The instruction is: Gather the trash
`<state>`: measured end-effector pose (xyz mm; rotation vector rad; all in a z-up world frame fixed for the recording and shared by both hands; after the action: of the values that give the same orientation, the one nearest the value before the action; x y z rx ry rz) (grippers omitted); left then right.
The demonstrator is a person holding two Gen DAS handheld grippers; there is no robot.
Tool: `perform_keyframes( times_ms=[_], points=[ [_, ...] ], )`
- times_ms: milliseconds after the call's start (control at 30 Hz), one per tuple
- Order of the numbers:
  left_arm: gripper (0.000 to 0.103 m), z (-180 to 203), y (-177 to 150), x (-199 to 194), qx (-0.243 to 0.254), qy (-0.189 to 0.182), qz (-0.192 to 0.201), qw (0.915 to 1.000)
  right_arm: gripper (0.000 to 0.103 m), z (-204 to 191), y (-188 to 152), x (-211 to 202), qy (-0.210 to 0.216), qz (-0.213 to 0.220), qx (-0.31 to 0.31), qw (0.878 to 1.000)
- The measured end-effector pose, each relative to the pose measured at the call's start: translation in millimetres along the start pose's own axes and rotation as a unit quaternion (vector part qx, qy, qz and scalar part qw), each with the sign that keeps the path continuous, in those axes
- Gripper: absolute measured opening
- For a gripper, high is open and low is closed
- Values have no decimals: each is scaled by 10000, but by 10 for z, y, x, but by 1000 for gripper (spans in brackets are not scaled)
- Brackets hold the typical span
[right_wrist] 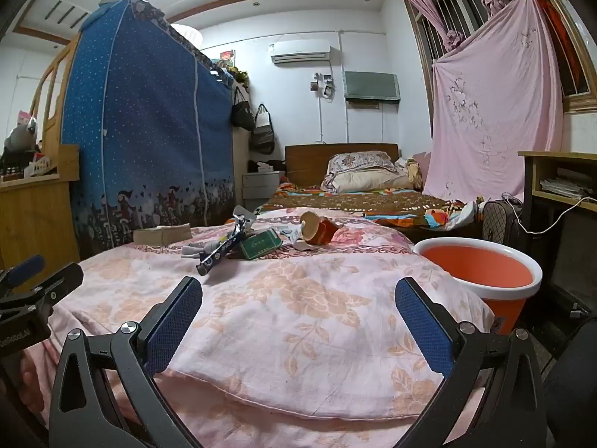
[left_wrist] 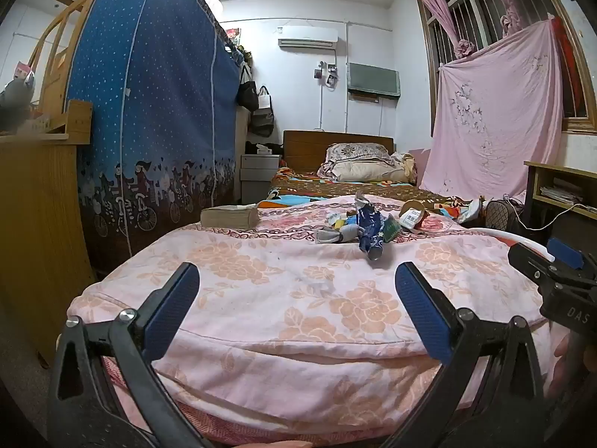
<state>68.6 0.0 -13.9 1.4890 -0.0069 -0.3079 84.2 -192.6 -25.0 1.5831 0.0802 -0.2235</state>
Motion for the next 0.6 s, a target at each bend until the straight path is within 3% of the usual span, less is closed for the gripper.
perform_keyframes(
  times_ms=[600],
  points=[
    [91,0,3,0,8,7,9,10000,103,3,-3,2,3,-7,14,10000]
  ],
)
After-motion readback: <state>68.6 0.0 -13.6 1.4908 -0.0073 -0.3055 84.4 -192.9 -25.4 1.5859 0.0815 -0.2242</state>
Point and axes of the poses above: each gripper's, at about its wrist camera, not at the fingertips, and x roughly the way its jaws point, z to its right, y to its top, the point moved 7 cm from there along x, roughly the way its jaws point, and after that the axes turned 12 degrees about -y, right-handed, at the moved point
